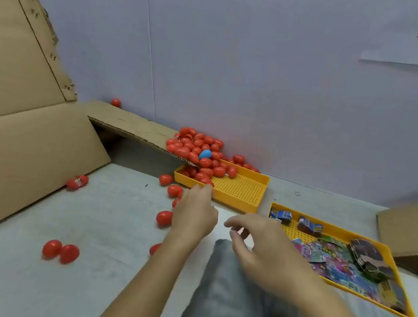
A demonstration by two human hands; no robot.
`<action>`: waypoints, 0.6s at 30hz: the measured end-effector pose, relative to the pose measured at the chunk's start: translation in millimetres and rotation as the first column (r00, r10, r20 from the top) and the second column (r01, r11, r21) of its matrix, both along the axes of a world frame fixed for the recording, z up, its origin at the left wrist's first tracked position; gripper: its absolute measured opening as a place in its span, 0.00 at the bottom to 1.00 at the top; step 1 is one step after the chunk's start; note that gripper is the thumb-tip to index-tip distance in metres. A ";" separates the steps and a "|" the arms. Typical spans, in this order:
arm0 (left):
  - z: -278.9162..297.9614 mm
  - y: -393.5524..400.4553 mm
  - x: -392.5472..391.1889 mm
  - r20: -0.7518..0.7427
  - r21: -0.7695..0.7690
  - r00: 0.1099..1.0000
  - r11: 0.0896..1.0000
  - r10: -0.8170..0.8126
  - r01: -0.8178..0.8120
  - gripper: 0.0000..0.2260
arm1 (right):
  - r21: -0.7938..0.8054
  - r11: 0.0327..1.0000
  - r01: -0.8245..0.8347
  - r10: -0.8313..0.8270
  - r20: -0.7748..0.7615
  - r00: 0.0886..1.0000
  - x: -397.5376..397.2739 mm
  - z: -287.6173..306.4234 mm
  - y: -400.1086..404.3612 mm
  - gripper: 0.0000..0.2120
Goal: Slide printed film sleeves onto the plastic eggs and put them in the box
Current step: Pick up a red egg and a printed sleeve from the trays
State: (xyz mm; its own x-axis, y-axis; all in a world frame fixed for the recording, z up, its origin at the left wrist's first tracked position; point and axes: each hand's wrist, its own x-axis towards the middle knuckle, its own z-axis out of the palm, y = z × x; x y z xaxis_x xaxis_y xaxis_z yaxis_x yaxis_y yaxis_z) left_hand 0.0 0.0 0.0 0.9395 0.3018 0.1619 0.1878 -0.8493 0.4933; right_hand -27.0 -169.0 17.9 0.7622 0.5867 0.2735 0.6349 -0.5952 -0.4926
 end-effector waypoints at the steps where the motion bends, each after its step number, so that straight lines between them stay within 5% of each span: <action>1: -3.6 0.6 7.3 -0.034 0.036 0.999 0.999 0.025 -0.024 0.11 | 0.012 1.000 0.002 -0.002 -0.021 1.000 6.1 -4.0 6.8 0.11; 13: -17.0 -3.9 25.4 0.116 0.182 0.990 0.978 0.080 -0.100 0.10 | 0.178 0.981 0.078 -0.063 -0.091 0.994 31.3 -21.8 4.4 0.10; 18: 13.3 -36.3 17.1 0.232 -0.052 0.969 0.994 -0.084 0.098 0.10 | 0.147 0.960 0.240 -0.222 -0.127 0.967 55.1 1.7 -49.5 0.09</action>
